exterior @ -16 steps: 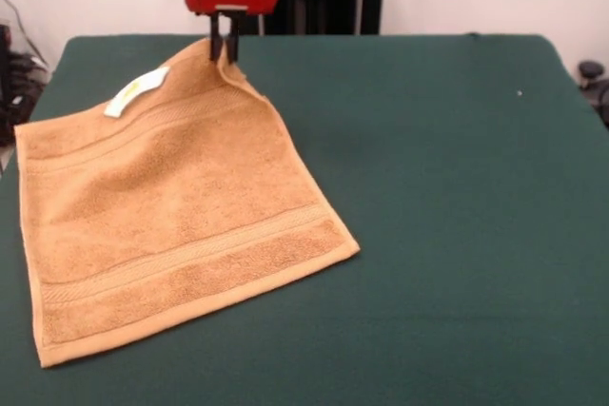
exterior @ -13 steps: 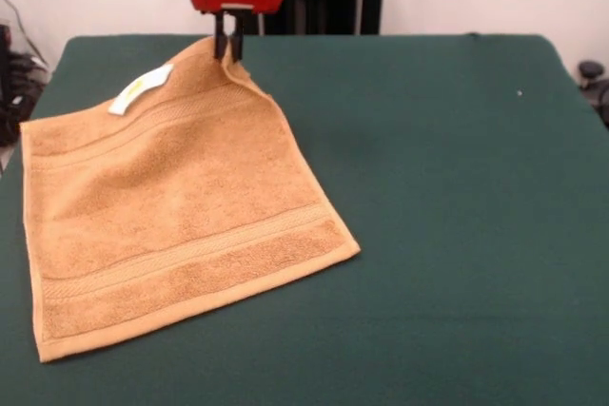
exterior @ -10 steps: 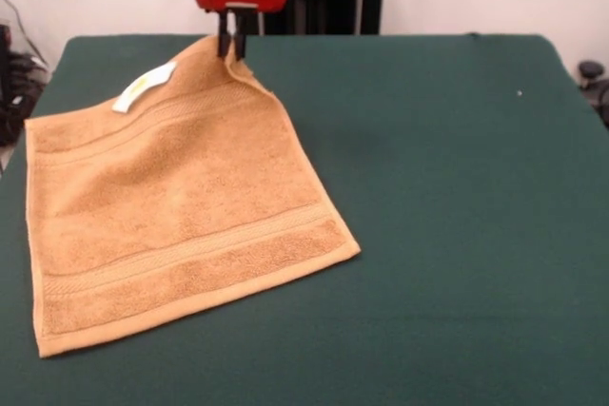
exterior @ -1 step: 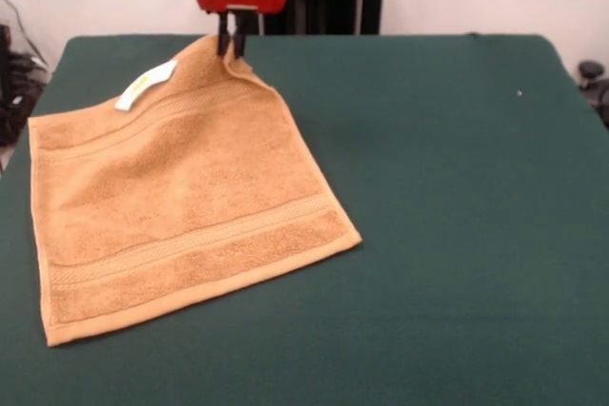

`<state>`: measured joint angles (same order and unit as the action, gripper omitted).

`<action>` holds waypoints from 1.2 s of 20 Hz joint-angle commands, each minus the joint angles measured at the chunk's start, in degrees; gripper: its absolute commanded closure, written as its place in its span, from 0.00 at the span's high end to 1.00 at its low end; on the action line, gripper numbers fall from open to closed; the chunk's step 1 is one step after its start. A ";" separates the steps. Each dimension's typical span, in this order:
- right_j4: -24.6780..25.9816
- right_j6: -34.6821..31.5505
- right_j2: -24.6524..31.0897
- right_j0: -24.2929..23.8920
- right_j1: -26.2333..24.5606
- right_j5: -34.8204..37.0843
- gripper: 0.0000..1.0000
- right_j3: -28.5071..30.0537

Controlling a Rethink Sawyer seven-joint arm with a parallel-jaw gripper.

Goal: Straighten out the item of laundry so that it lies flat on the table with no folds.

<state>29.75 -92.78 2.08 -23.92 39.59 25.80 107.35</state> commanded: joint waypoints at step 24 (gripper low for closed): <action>-2.33 -3.02 5.11 -5.21 -4.38 2.03 1.00 2.35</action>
<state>29.74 -92.78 2.01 -30.05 37.88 23.81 107.79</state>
